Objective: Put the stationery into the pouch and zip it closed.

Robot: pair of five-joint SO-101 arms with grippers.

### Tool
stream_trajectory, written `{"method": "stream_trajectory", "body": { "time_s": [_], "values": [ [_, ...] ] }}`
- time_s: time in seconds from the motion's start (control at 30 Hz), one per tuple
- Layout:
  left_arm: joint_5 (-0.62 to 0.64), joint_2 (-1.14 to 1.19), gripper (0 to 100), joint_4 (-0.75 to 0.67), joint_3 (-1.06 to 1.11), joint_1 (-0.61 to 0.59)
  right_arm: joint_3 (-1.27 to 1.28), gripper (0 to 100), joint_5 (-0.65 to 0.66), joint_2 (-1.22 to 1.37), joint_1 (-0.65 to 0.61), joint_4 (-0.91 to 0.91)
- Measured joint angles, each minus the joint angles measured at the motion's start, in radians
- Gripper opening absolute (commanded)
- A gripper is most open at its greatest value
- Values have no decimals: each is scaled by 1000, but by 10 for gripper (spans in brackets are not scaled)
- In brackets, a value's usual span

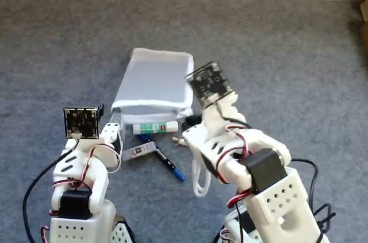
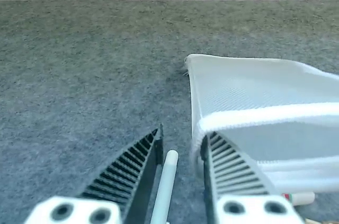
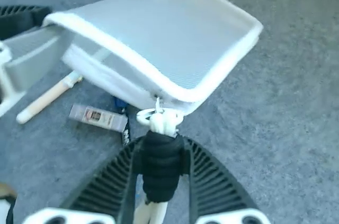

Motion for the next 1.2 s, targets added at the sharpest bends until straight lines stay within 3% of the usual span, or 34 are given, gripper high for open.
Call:
{"method": "stream_trajectory", "body": {
  "time_s": [0.57, 0.9, 1.2],
  "values": [
    [0, 0, 165, 0, 0, 26, 57, 5, 89, -8, -48, 75],
    [-74, 0, 18, 3, 0, 32, 57, 5, 89, -8, -48, 83],
    [-81, 0, 8, 3, 0, 32, 57, 7, 86, -8, -48, 83]
  ]
}}
